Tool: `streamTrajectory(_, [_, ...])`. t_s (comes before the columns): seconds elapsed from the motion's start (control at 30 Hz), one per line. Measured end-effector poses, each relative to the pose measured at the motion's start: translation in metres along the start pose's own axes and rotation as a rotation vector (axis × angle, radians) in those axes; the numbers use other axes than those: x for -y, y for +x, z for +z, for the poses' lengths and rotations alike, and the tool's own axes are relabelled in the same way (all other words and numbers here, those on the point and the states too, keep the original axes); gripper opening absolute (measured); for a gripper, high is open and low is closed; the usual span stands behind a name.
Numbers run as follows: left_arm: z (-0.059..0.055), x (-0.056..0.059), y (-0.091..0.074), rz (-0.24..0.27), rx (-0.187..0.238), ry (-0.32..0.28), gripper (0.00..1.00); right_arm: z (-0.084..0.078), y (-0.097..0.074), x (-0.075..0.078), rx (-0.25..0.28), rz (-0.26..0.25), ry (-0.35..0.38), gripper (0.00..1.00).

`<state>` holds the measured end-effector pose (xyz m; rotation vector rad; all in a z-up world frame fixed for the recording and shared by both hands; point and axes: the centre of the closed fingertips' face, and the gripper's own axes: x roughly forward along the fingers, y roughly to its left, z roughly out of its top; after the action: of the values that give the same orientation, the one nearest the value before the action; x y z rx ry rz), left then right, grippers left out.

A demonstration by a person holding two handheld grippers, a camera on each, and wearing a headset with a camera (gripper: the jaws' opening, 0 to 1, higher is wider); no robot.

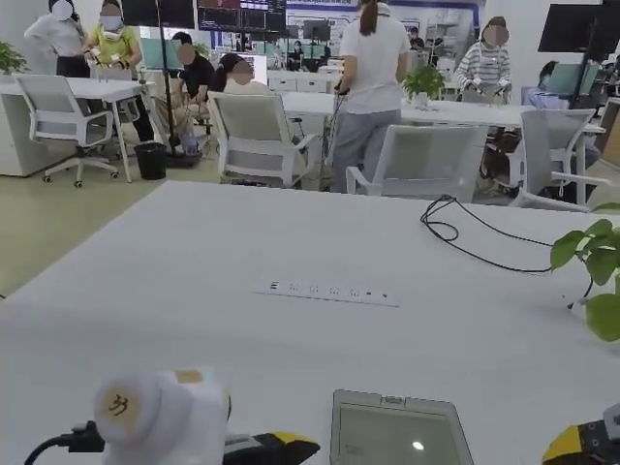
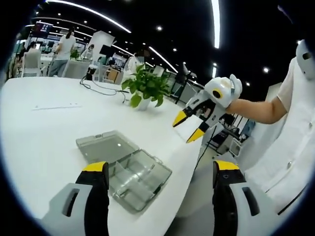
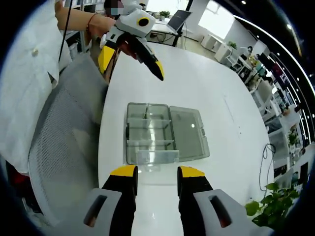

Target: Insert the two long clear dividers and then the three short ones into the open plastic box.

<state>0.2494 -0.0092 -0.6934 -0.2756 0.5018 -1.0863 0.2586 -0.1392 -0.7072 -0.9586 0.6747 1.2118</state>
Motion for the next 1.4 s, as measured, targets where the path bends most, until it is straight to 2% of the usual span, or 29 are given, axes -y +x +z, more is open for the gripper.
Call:
streamTrajectory(0.07, [0.002,0.003,0.002,-0.009,0.013,-0.037,0.87,0.005,0.000,-0.003,-0.001,-0.001,-0.015,0.33])
streamTrajectory(0.1, [0.002,0.007,0.003,-0.019,0.012,-0.081,0.86,0.007,0.000,-0.004,-0.002,-0.001,-0.019,0.33])
streamTrajectory(0.23, [0.008,0.014,0.009,-0.038,0.035,-0.133,0.82,0.013,-0.001,-0.007,-0.012,-0.007,-0.055,0.33])
streamTrajectory(0.33, [0.010,0.020,0.014,-0.056,0.038,-0.217,0.76,0.020,-0.002,-0.010,-0.006,-0.009,-0.065,0.33])
streamTrajectory(0.7, [0.012,0.034,0.030,-0.109,0.059,-0.398,0.57,0.041,-0.005,-0.016,0.003,-0.024,-0.082,0.33])
streamTrajectory(0.83, [0.010,0.038,0.035,-0.117,0.054,-0.415,0.51,0.048,-0.006,-0.019,0.014,-0.025,-0.078,0.33])
streamTrajectory(1.1, [0.007,0.045,0.043,-0.132,0.050,-0.492,0.38,0.058,-0.006,-0.024,0.020,-0.022,-0.084,0.33])
streamTrajectory(1.27, [0.004,0.050,0.049,-0.142,0.039,-0.507,0.30,0.062,-0.007,-0.025,0.027,-0.021,-0.077,0.33])
streamTrajectory(1.4, [0.001,0.052,0.052,-0.147,0.031,-0.520,0.27,0.066,-0.006,-0.027,0.032,-0.017,-0.077,0.33])
